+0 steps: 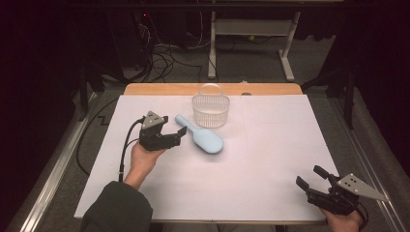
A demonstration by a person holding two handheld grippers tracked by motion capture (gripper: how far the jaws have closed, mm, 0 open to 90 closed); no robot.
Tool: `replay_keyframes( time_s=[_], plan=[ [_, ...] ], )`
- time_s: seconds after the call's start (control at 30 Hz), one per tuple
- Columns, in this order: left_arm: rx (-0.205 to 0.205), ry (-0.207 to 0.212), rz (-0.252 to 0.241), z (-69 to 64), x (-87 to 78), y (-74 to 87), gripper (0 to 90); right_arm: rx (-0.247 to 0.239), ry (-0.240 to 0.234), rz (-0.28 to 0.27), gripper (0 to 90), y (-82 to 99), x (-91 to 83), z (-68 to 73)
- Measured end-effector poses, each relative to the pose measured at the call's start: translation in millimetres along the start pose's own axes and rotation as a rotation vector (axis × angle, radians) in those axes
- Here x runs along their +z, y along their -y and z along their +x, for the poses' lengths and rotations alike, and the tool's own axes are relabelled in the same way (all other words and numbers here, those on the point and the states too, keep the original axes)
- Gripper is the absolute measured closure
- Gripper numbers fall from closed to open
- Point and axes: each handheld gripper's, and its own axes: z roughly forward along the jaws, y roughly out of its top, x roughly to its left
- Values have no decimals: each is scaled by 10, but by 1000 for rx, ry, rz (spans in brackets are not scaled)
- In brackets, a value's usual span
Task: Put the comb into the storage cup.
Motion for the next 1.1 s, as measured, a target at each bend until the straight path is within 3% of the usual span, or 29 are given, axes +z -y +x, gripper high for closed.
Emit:
replay_keyframes(
  time_s=[0.37,0.47,0.73,0.8,1.03,1.1],
  plan=[
    [18,-9,58,35,117,-142,214,-7,-3,-2,217,1,6,5],
    [2,0,65,47,141,-195,214,-4,3,-2,217,-1,2,7],
    [0,-11,158,92,234,-326,215,-4,1,-5,217,-1,3,4],
    [11,-21,168,94,255,-355,271,-3,1,-5,217,-1,3,5],
    [13,-22,247,125,357,-477,273,-5,2,-6,217,-3,5,3],
    [25,-20,274,137,378,-509,328,-6,1,-6,217,-3,5,5]
  ],
)
